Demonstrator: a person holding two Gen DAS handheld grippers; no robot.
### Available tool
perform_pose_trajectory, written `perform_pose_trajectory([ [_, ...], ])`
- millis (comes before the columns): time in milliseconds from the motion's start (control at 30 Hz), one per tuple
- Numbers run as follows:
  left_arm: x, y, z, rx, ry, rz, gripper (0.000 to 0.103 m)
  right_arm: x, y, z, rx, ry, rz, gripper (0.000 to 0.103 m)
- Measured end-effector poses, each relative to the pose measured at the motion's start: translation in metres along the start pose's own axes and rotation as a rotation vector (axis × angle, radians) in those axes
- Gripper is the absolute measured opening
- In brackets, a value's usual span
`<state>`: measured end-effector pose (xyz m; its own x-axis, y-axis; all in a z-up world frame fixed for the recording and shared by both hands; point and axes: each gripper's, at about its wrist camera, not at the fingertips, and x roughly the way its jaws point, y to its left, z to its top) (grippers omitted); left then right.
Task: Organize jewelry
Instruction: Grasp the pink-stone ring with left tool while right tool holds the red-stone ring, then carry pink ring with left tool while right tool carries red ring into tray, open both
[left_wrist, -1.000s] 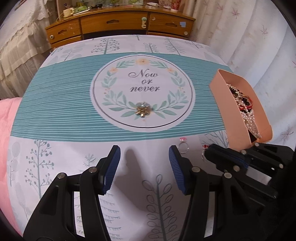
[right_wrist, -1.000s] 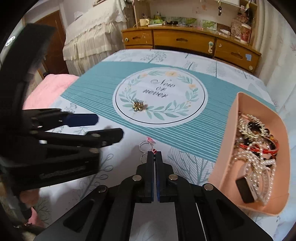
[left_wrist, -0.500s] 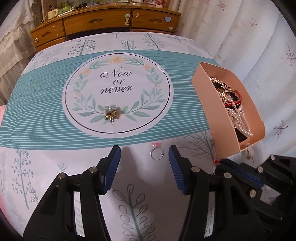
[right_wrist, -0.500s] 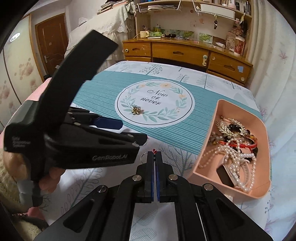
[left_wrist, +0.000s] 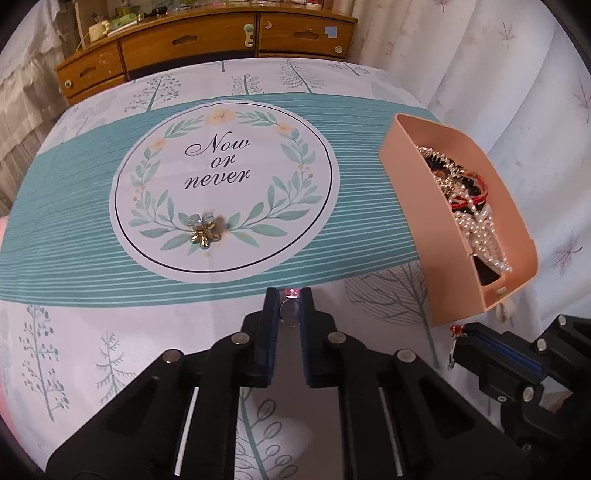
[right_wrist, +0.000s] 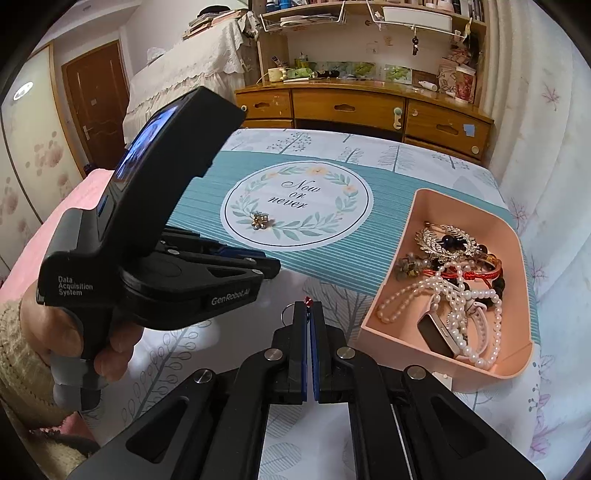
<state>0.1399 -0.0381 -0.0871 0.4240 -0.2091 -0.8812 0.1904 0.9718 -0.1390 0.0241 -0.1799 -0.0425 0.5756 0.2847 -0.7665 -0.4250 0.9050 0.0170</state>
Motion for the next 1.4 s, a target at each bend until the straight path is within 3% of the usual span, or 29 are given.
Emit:
perform_pose_trajectory([
  [400, -0.051, -0.003, 0.006, -0.028, -0.101, -0.035, 0.005, -0.029, -0.009, 0.0, 0.054, -0.069, -0.032, 0.002],
  [700, -0.097, -0.056, 0.026, 0.052, -0.202, -0.105, 0.005, -0.076, -0.057, 0.009, 0.16, -0.181, -0.161, 0.002],
  [867, -0.102, -0.094, 0.045, 0.09, -0.231, -0.161, 0.005, -0.097, -0.093, 0.018, 0.217, -0.215, -0.22, 0.002],
  [1133, -0.053, -0.132, 0.057, 0.087, -0.114, -0.206, 0.005, -0.091, -0.129, 0.008, 0.267, -0.151, -0.2, 0.002],
  [1400, -0.023, -0.136, 0.053, 0.065, -0.066, -0.171, 0.005, -0.052, -0.13, -0.01, 0.252, -0.07, -0.165, 0.002],
])
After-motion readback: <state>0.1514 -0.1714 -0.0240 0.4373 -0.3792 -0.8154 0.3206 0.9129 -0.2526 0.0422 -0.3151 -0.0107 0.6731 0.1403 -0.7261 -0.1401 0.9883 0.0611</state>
